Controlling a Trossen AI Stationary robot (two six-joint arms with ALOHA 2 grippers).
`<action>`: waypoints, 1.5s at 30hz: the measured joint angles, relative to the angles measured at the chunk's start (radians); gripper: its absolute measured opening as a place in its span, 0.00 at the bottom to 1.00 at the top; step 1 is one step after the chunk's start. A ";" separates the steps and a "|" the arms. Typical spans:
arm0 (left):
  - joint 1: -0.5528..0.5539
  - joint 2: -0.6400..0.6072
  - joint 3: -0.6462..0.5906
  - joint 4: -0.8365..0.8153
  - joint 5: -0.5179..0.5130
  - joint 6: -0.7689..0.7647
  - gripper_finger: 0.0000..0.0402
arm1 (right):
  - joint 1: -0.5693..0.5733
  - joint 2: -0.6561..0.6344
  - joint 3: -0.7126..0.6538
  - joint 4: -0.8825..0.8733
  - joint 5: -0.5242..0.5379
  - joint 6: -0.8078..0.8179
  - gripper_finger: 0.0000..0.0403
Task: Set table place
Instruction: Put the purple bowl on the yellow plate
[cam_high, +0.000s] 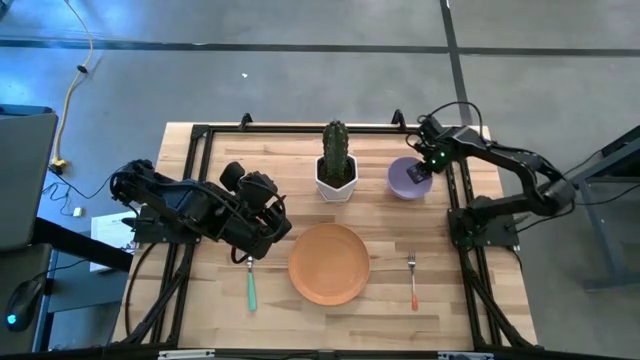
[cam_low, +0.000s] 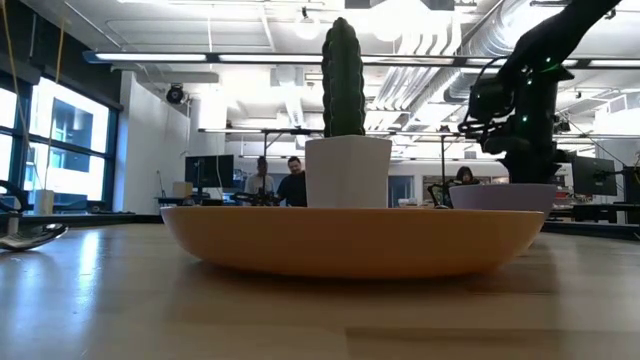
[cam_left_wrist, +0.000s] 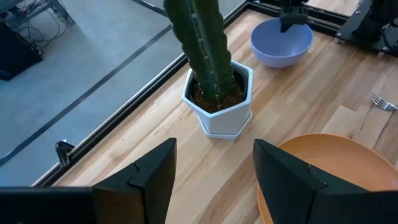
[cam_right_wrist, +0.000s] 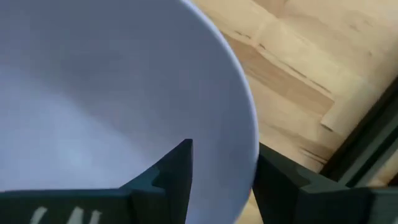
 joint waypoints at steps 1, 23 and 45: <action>0.000 0.000 0.000 0.000 -0.001 0.001 0.50 | 0.000 0.007 0.000 0.011 0.000 0.004 0.33; 0.000 0.000 0.000 0.000 0.007 0.029 0.50 | 0.038 -0.017 0.034 -0.019 -0.109 0.077 0.00; 0.000 0.000 0.000 0.000 0.015 0.055 0.50 | 0.803 -0.066 0.713 -0.371 0.066 0.548 0.00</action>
